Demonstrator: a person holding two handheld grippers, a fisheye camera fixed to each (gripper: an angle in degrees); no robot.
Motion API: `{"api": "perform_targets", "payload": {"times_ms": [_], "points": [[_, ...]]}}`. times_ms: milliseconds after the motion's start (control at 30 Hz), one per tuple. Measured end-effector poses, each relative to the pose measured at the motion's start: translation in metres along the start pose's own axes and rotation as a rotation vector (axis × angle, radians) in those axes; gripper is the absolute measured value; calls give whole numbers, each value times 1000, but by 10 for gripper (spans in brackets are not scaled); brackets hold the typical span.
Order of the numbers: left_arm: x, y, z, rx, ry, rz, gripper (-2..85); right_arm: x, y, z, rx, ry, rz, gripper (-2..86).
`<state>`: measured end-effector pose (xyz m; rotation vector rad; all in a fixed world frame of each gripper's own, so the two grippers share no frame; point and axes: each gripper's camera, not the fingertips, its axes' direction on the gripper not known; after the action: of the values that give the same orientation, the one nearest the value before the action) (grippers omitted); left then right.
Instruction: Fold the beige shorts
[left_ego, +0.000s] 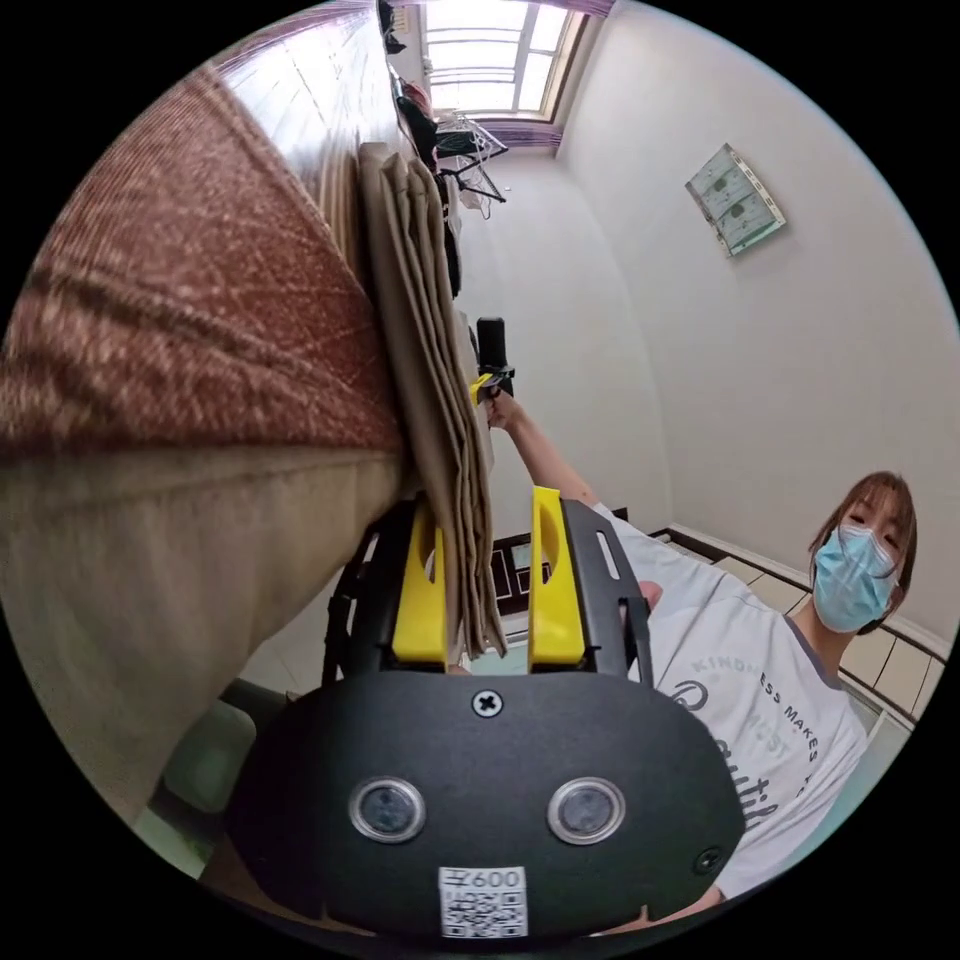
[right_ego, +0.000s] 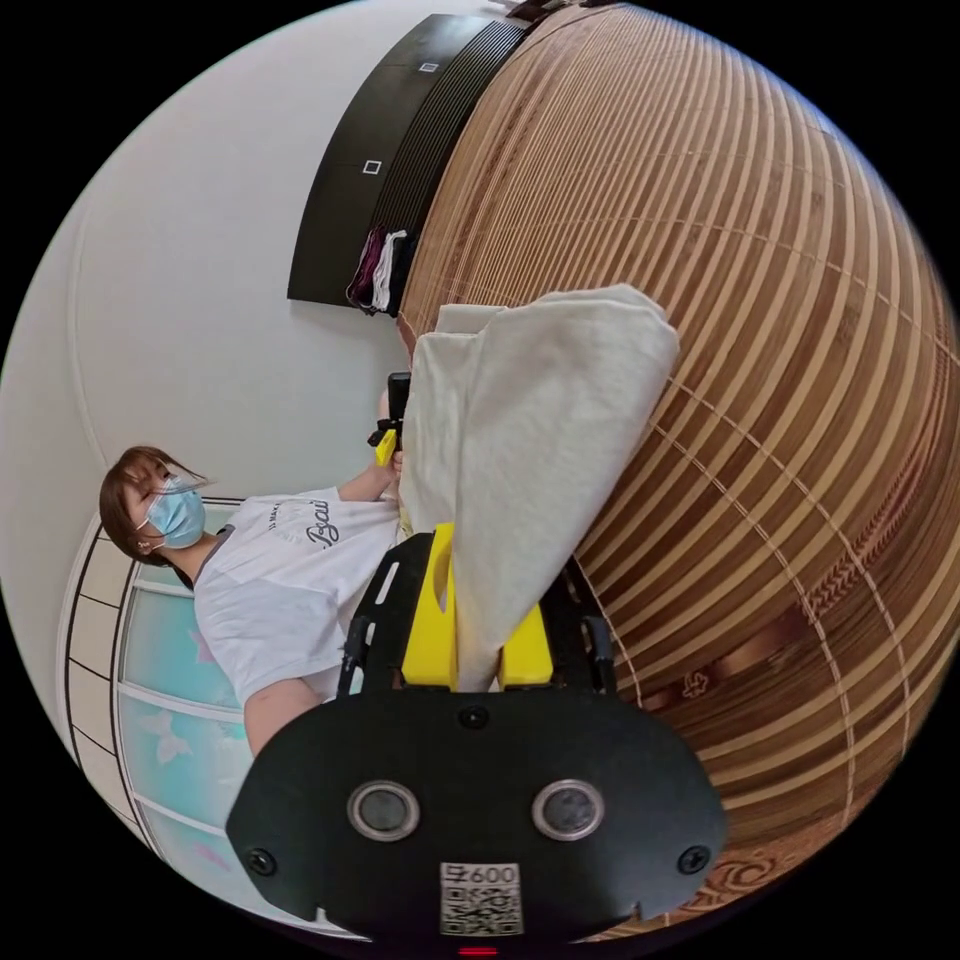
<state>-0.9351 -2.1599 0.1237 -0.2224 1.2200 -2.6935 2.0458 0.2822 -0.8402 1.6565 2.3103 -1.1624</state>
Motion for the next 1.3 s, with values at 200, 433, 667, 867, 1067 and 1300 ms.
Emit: {"api": "perform_targets", "payload": {"times_ms": [200,433,667,867,1067,1300], "points": [[55,-44,54,-37,-97,31,83,-5,12,48,2,49,-40,2],[133,-49,24,-35,-235,112,48,-61,0,148,13,109,-247,4],[64,-125,-153,25,-236,-176,60,-73,-102,267,109,93,-132,4],[-46,-241,-290,-37,-350,-309,82,-46,-184,359,195,-4,-20,2],[-165,-333,-398,-103,-160,-210,65,-68,-226,447,245,-5,-74,-1],[-256,-348,-410,-147,-260,-117,34,-107,-215,538,312,10,-9,-3]]}}
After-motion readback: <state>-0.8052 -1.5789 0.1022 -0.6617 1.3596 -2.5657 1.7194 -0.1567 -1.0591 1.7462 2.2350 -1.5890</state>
